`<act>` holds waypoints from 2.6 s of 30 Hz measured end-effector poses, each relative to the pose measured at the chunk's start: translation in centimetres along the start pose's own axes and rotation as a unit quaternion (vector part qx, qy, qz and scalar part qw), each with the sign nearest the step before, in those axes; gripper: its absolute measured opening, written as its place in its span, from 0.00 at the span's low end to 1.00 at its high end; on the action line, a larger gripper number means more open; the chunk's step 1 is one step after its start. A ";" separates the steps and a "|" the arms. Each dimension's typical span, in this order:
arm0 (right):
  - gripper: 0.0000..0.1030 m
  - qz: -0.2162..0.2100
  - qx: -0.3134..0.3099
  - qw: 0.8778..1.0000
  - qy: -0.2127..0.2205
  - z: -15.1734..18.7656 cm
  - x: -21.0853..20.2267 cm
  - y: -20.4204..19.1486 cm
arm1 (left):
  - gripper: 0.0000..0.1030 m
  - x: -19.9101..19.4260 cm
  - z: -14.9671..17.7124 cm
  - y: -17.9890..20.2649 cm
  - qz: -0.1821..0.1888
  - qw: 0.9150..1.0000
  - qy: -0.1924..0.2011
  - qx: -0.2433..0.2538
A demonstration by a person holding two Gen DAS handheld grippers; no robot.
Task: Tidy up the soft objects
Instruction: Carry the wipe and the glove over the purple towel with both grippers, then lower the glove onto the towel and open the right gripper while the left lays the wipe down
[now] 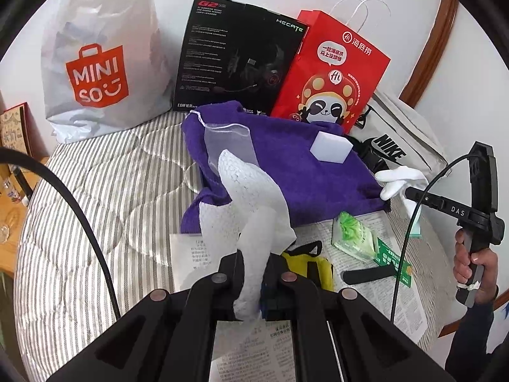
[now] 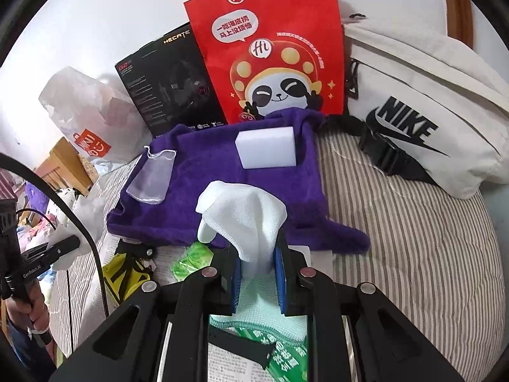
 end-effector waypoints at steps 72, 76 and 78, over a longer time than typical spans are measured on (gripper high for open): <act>0.73 0.040 -0.047 0.997 -0.054 -5.2 11.5 3.0 | 0.27 12.4 -4.5 3.2 -0.029 0.994 -0.095 0.037; 0.74 0.048 -0.044 0.997 -0.050 -5.1 10.6 2.9 | 0.43 11.4 -4.1 3.9 -0.024 0.995 -0.091 0.044; 0.75 0.049 -0.039 0.997 -0.046 -5.2 9.9 2.9 | 0.43 10.9 -3.9 4.1 -0.030 0.994 -0.089 0.049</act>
Point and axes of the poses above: each gripper's, at about its wrist camera, not at the fingertips, and x roughly the way its jaws point, y to its right, z to its underside, the point moved 2 cm from there along x, roughly the way its jaws point, and after that the axes turned 11 degrees about -z, right-handed, at the moved point
